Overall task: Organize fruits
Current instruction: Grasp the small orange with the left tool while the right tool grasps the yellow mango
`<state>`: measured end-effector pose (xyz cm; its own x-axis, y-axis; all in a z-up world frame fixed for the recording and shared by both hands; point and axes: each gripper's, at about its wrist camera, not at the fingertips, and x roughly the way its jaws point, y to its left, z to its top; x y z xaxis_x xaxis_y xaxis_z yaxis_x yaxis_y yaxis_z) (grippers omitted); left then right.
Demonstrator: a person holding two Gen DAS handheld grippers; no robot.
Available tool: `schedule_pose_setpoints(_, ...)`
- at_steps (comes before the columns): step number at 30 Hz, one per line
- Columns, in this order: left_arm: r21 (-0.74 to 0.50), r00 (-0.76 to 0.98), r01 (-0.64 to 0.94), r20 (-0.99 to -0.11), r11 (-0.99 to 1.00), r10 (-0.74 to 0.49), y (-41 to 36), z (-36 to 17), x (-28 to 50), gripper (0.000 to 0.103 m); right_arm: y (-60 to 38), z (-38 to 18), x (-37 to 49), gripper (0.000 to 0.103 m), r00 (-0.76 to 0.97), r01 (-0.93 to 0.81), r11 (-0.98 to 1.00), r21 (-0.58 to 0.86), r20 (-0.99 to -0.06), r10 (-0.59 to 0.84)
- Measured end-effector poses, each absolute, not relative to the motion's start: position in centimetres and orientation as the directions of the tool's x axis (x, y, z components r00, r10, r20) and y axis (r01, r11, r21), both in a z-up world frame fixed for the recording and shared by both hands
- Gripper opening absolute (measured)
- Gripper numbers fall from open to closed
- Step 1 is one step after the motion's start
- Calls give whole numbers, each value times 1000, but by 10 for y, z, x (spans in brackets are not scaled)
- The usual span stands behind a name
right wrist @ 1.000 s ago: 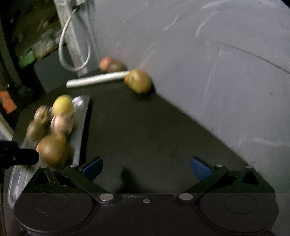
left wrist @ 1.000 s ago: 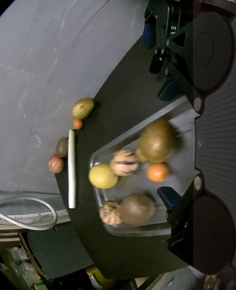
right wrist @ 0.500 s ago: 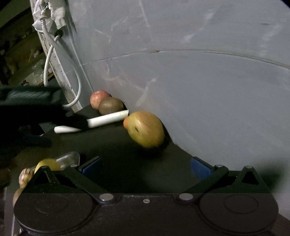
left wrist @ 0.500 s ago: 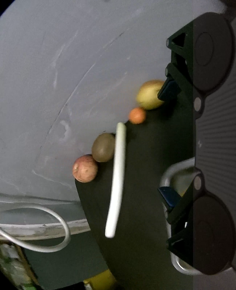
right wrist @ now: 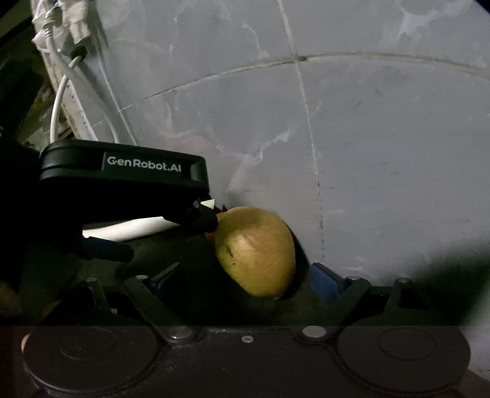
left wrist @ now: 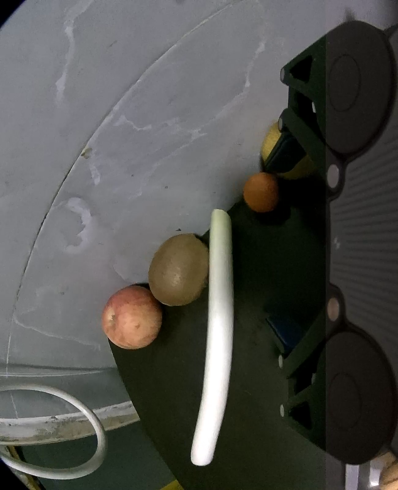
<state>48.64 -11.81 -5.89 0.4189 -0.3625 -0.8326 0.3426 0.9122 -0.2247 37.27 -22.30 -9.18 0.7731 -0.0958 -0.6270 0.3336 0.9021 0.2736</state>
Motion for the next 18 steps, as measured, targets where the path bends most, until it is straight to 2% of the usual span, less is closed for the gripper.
schedule_pose_setpoints(7, -254, 415, 345, -823, 904, -389, -121, -60, 491, 94, -222, -93, 384, 74, 776, 357, 889, 285, -621, -112)
schedule_pose_setpoints(9, -258, 415, 343, -821, 903, -392, -121, -60, 491, 93, -222, -94, 387, 63, 772, 375, 884, 279, -621, -131)
schedule_pose_setpoints(11, -256, 419, 346, -819, 903, -393, -121, -60, 491, 93, -223, -95, 388, 57, 772, 385, 881, 277, -620, -143)
schedule_pose_setpoints(18, -268, 401, 366, -819, 891, -410, -127, -64, 488, 89, -228, -94, 378, 57, 772, 366, 891, 270, -623, -128)
